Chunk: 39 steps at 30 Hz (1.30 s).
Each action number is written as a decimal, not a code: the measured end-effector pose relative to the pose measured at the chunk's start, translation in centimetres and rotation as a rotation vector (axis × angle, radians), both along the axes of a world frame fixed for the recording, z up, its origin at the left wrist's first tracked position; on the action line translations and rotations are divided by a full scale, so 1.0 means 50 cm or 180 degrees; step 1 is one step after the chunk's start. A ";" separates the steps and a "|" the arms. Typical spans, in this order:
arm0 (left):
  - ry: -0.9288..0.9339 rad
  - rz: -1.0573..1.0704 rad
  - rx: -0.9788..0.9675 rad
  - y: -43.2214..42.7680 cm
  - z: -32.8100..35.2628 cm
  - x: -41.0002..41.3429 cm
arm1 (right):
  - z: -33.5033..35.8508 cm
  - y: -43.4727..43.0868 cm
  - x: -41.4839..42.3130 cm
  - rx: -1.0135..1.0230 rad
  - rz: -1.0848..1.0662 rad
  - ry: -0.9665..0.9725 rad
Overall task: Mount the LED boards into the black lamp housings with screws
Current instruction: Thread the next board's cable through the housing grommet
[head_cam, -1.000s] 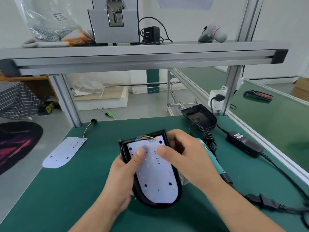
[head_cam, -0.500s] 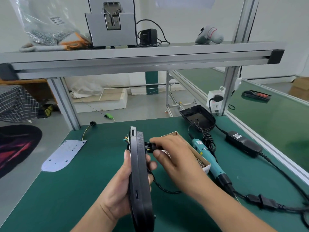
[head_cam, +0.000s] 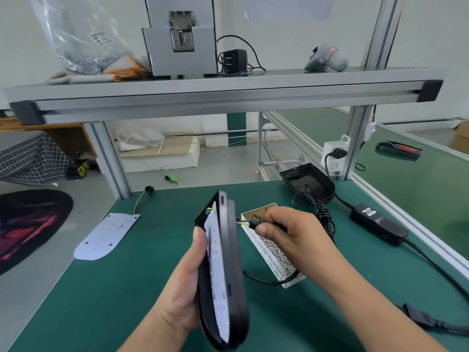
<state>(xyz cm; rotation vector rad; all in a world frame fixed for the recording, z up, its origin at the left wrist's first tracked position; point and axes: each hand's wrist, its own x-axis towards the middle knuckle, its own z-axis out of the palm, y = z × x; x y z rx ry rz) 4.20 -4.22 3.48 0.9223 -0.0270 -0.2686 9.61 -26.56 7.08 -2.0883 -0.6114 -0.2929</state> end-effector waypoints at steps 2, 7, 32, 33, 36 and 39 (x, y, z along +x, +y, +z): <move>0.0090 0.0069 0.0083 0.002 0.007 -0.004 | -0.001 -0.001 0.002 -0.0012 0.0093 0.0137; 0.0004 0.0272 0.0388 -0.002 0.018 -0.005 | 0.000 -0.008 -0.003 -0.0031 0.0286 0.0304; -0.0646 0.1666 0.2760 0.106 0.009 0.046 | 0.025 0.009 -0.036 -0.1113 -0.0585 -0.0091; -0.0942 0.1649 0.3017 0.096 0.006 0.036 | 0.025 0.012 -0.038 -0.1336 -0.0589 -0.0207; -0.1841 0.1404 0.3815 0.061 -0.002 0.020 | 0.021 0.027 -0.047 -0.1699 -0.0560 -0.0413; -0.2825 0.1141 0.4597 0.021 -0.008 0.020 | 0.014 0.046 -0.050 -0.1758 -0.0417 -0.0259</move>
